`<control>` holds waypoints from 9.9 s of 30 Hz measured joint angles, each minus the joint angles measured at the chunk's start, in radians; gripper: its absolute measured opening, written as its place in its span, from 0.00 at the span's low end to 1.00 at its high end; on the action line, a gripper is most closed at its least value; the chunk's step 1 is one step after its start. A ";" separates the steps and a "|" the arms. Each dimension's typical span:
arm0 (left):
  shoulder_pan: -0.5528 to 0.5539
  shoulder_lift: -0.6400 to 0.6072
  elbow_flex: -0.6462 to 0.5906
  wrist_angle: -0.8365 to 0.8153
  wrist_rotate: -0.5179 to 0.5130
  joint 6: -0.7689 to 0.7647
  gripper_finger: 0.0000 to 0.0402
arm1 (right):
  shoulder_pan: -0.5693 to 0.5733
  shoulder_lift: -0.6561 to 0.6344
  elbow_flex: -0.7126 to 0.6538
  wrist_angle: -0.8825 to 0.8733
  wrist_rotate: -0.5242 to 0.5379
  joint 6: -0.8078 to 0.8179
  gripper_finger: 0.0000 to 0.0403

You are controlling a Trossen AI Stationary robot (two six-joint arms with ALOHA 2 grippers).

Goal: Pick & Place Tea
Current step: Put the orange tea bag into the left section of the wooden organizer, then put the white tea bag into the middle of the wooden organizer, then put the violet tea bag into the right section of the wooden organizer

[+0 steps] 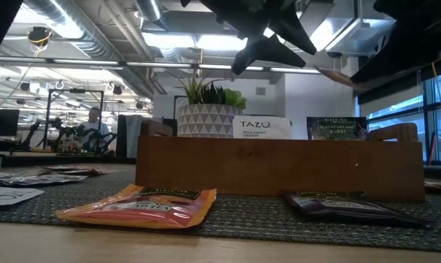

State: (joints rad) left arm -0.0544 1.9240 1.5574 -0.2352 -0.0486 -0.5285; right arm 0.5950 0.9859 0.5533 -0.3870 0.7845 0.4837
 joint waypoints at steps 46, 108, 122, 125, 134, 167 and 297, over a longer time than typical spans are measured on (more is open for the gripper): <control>-0.020 -0.067 0.000 -0.315 0.195 0.295 0.01 | 0.004 -0.022 0.001 -0.005 -0.046 -0.041 0.46; -0.048 -0.005 0.000 -0.681 0.250 0.516 0.11 | -0.135 -0.019 0.000 0.000 -0.045 0.006 0.47; -0.014 -0.104 0.000 -0.679 0.252 0.489 0.23 | -0.135 -0.019 0.000 -0.006 -0.044 0.006 0.47; -0.009 -0.173 -0.008 -0.613 0.250 0.487 0.22 | -0.135 -0.019 0.000 -0.008 -0.048 0.006 0.47; -0.054 -0.445 -0.358 -0.055 0.248 0.440 0.23 | -0.134 -0.019 0.000 -0.021 -0.132 0.005 0.47; -0.122 -0.594 -0.814 0.547 0.169 0.377 0.22 | -0.208 0.191 -0.001 -0.140 -0.550 0.135 0.47; -0.203 -0.027 -0.235 0.244 0.049 0.504 0.22 | -0.017 0.368 0.138 -0.163 -0.315 0.166 0.06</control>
State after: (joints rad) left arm -0.2573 1.8969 1.3228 0.0090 0.0002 -0.0242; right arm 0.5780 1.3540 0.6910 -0.5495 0.4693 0.6496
